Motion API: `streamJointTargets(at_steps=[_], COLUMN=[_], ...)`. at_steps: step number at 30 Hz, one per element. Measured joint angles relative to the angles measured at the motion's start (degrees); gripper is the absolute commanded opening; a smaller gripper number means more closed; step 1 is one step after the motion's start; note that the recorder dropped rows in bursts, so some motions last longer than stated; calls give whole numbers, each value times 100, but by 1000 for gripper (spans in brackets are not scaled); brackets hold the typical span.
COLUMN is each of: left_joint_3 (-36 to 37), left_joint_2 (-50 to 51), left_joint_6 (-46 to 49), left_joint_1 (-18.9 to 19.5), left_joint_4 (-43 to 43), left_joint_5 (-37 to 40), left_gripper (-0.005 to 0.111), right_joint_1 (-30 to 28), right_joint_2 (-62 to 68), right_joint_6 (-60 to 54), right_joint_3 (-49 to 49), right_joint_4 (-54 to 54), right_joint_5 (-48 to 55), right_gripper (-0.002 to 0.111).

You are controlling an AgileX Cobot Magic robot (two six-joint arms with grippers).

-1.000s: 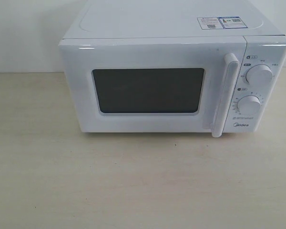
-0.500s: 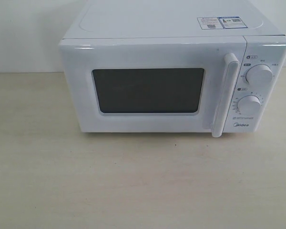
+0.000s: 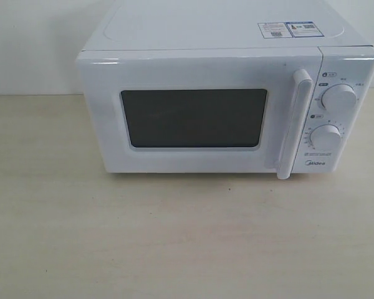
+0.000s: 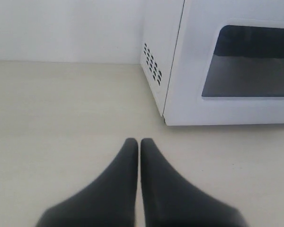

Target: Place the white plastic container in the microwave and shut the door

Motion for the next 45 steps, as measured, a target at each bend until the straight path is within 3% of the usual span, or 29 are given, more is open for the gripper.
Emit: streamJointTargets(at_steps=[6, 13, 20, 45], left_joint_3=[0, 0, 0, 0], left_joint_2=[0, 0, 0, 0], left_joint_6=[403, 597, 566, 503], left_joint_1=[13, 609, 795, 820], left_joint_4=[68, 68, 68, 68], left_joint_5=[0, 0, 13, 24], left_gripper=[4, 4, 4, 4], right_joint_1=[0, 0, 0, 0], right_joint_2=[0, 0, 0, 0], right_joint_6=[0, 0, 0, 0], right_joint_3=[0, 0, 0, 0], right_joint_4=[0, 0, 0, 25], right_joint_5=[0, 0, 0, 0], right_gripper=[0, 0, 0, 0])
